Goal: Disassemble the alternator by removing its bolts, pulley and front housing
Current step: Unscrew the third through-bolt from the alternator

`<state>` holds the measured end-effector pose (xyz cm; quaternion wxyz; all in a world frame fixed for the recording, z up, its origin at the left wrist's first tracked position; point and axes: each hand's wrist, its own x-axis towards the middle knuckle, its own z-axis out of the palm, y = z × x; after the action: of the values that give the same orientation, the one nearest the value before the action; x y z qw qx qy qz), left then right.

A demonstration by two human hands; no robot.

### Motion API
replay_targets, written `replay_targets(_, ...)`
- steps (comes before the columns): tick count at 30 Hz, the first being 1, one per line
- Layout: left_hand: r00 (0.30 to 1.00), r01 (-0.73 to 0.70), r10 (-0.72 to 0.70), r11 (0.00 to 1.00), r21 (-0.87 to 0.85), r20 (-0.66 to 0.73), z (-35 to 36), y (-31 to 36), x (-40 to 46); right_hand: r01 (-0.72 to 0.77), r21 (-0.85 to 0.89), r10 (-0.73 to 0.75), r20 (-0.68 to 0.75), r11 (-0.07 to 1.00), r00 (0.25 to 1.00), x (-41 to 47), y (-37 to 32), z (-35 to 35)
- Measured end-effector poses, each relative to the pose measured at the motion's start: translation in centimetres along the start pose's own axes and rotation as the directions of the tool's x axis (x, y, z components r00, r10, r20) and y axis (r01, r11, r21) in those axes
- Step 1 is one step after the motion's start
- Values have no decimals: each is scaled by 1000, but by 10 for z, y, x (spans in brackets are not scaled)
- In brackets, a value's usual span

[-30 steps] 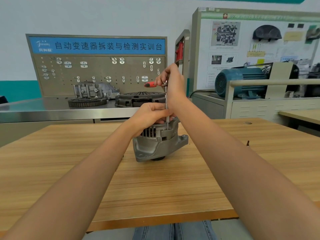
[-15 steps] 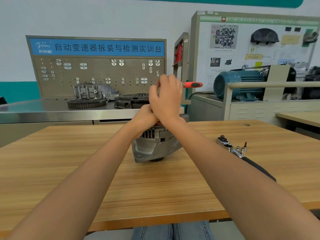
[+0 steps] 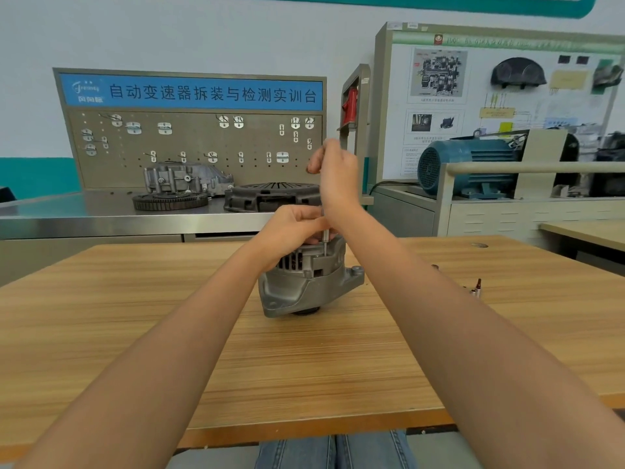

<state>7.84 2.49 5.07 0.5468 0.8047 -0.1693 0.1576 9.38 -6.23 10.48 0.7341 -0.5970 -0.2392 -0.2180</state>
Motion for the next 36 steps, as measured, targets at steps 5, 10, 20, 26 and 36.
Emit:
replay_targets(5,994,14,-6,998,68,-109,0,0,0,336,-849,-533,79,407,843,-13,28,-3)
replay_targets(10,994,-1,6,999,47,-105,4,2,-1,350,-761,-474,63,547,878,-11,21,-2)
replay_targets(20,998,43,-46,996,79,33,3,4,-1,-150,152,131,129,977,983,11,-8,-6)
replay_targets(26,1000,11,-9,998,58,-25,5,0,-3,-236,313,196,153,920,969,12,-9,-3)
replay_targets(36,975,-39,85,976,214,-207,11,0,-3,281,-944,-458,176,173,871,-13,23,3)
